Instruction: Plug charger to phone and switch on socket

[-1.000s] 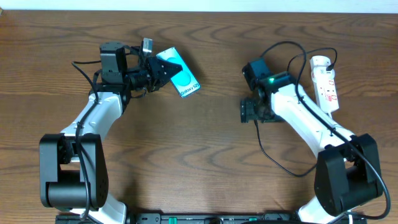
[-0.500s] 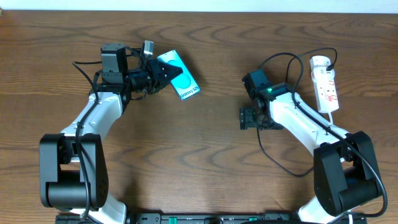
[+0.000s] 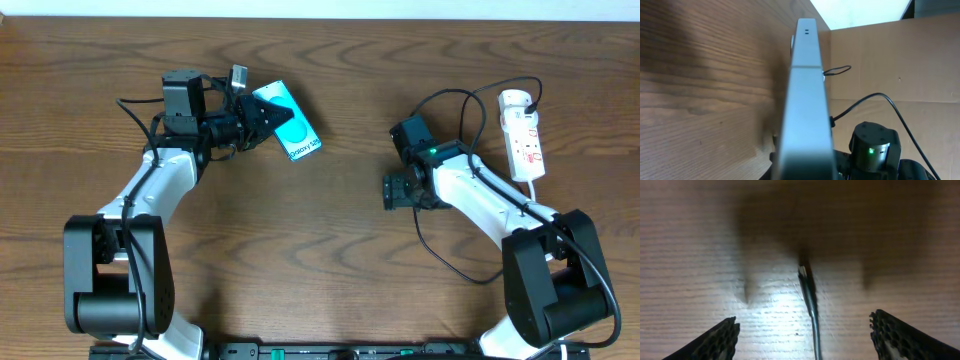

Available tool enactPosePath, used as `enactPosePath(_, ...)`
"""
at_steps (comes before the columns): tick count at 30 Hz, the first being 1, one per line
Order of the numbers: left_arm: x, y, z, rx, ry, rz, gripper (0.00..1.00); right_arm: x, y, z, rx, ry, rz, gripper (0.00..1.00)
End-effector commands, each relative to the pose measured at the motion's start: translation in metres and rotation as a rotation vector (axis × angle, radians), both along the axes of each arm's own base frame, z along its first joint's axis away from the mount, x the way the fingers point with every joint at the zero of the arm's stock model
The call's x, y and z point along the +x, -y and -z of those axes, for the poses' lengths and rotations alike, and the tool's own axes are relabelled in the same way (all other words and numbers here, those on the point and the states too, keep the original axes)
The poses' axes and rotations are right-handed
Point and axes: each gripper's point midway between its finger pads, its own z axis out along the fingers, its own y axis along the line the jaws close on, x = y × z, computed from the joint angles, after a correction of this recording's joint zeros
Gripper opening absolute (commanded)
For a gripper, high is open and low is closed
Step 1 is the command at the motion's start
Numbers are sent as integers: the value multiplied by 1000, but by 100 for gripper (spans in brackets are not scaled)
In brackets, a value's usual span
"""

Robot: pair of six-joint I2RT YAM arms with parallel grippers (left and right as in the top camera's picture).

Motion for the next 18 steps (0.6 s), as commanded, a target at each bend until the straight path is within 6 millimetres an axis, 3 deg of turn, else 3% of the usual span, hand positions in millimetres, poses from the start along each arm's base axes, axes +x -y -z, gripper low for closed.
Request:
enactPosePath(1, -4, 4, -10, -15, 42, 41, 7, 0, -1, -3, 0, 16, -59, 85)
enactPosePath(8, -4, 4, -10, -15, 42, 41, 7, -1, -2, -3, -14, 12, -167, 80)
enactPosePath(11, -4, 4, -10, -15, 42, 41, 7, -2, -1, -3, -18, 7, -179, 67)
enactPosePath(18, -4, 4, -10, -14, 43, 42, 7, -10, 3, 4, -25, -16, -178, 67)
